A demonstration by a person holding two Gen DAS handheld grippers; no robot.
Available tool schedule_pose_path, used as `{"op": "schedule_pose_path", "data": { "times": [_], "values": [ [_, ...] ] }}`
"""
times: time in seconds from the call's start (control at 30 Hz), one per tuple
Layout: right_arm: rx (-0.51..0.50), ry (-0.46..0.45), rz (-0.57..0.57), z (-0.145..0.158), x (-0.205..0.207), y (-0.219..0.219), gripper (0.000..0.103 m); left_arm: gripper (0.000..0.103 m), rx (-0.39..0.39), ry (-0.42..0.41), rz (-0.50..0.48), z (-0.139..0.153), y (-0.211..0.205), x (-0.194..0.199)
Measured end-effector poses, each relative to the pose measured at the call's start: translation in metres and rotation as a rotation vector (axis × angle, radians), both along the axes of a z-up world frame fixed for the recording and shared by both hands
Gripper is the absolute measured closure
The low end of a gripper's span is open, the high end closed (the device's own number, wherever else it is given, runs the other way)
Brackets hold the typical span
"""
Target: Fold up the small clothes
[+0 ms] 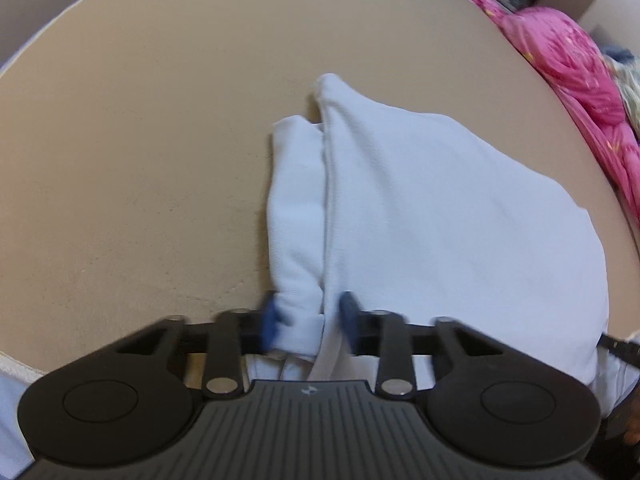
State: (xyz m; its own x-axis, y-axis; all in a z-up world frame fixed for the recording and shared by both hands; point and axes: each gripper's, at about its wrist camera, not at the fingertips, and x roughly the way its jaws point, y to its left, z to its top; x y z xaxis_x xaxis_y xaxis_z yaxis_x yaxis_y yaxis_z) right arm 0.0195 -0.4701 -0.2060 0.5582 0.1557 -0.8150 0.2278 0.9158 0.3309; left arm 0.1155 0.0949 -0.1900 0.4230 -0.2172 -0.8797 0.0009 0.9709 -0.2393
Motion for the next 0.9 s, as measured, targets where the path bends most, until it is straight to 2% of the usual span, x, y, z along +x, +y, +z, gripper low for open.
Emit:
{"op": "schedule_pose_path", "data": {
  "times": [0.1, 0.23, 0.3, 0.37, 0.43, 0.47, 0.5, 0.53, 0.63, 0.67, 0.7, 0.77, 0.8, 0.83, 0.9],
  "values": [
    [-0.033, -0.023, 0.021, 0.003, -0.001, 0.006, 0.092, 0.086, -0.015, -0.036, -0.006, 0.01, 0.002, -0.007],
    [0.021, -0.105, -0.029, 0.019, -0.006, -0.002, 0.094, 0.087, -0.112, -0.105, 0.029, 0.033, 0.018, -0.026],
    [0.029, -0.149, -0.034, 0.03, -0.009, -0.003, 0.094, 0.087, -0.123, -0.11, 0.023, 0.04, 0.022, -0.037],
    [0.023, -0.131, -0.037, 0.031, -0.009, -0.004, 0.094, 0.084, -0.111, -0.075, 0.019, 0.035, 0.022, -0.043],
    [0.022, -0.054, -0.056, 0.021, -0.006, -0.006, 0.093, 0.079, -0.066, -0.048, 0.007, 0.028, 0.016, -0.039],
    [-0.009, -0.005, -0.072, 0.015, -0.005, -0.006, 0.092, 0.079, -0.029, -0.061, 0.003, 0.029, 0.013, -0.039],
    [-0.046, 0.01, -0.083, 0.012, -0.006, -0.007, 0.078, 0.077, -0.004, -0.085, 0.003, 0.031, 0.011, -0.039],
    [-0.072, -0.003, -0.096, 0.015, -0.008, -0.007, 0.074, 0.077, -0.004, -0.102, 0.006, 0.033, 0.01, -0.039],
    [-0.148, -0.116, -0.085, 0.033, -0.014, -0.001, 0.074, 0.077, -0.038, -0.132, 0.017, 0.043, 0.011, -0.043],
    [-0.142, -0.138, -0.072, 0.035, -0.016, 0.0, 0.074, 0.073, -0.039, -0.132, 0.013, 0.048, 0.009, -0.047],
    [-0.102, -0.134, -0.056, 0.033, -0.016, -0.001, 0.074, 0.069, -0.027, -0.122, 0.005, 0.046, 0.006, -0.046],
    [-0.062, -0.014, -0.03, 0.014, -0.01, -0.003, 0.074, 0.069, 0.029, -0.075, -0.015, 0.034, -0.003, -0.042],
    [-0.094, 0.058, -0.021, 0.003, -0.008, -0.002, 0.067, 0.069, 0.067, -0.047, -0.023, 0.027, -0.006, -0.041],
    [-0.134, 0.065, -0.016, 0.0, -0.008, -0.001, 0.059, 0.068, 0.091, -0.032, -0.026, 0.023, -0.009, -0.041],
    [-0.183, 0.025, -0.013, 0.011, -0.009, 0.002, 0.057, 0.068, 0.092, -0.029, -0.025, 0.022, -0.011, -0.04]
  ]
}}
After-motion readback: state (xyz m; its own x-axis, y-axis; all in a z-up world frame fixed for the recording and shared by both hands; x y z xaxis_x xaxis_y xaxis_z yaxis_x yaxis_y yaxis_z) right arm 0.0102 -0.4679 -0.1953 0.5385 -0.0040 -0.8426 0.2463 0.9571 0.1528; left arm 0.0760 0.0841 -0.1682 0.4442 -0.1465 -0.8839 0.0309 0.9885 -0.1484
